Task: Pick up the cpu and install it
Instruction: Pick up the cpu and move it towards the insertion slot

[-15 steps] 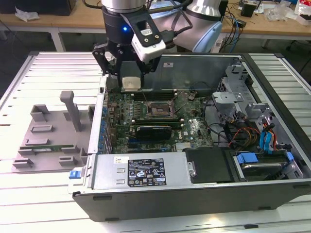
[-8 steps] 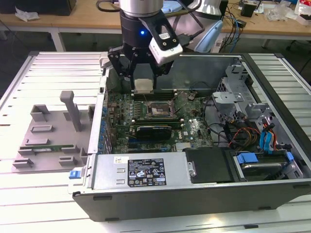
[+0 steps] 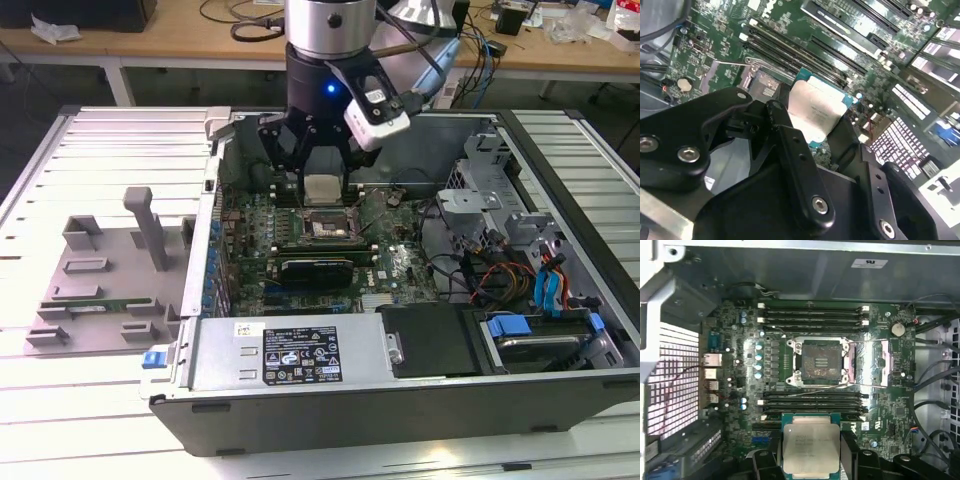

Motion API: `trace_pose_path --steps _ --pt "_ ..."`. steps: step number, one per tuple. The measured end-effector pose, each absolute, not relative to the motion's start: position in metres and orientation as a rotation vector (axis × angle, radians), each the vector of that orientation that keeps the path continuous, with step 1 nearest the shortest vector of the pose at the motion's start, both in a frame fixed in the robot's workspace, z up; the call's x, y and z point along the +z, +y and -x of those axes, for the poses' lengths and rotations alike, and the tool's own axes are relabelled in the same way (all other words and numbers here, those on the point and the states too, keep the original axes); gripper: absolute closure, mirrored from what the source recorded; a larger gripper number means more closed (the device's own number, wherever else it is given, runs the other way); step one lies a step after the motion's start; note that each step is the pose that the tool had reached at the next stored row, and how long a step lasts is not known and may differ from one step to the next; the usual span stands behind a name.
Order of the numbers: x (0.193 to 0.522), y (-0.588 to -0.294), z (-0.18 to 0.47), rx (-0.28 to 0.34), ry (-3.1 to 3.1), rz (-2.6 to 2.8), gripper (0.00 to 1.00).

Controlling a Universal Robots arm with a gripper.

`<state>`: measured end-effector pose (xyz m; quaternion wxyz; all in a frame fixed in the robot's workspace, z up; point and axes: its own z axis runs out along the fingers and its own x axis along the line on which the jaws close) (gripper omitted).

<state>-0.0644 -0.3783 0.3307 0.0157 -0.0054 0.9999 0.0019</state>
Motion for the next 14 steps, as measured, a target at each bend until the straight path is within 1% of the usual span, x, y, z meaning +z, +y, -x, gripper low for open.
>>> trace_pose_path --steps 5,9,14 --pt "0.315 -0.377 0.049 0.002 3.110 0.017 0.45" --pt "0.305 -0.362 0.040 -0.014 3.110 0.017 0.45" --pt "0.292 -0.353 0.036 -0.027 3.110 0.017 0.45"
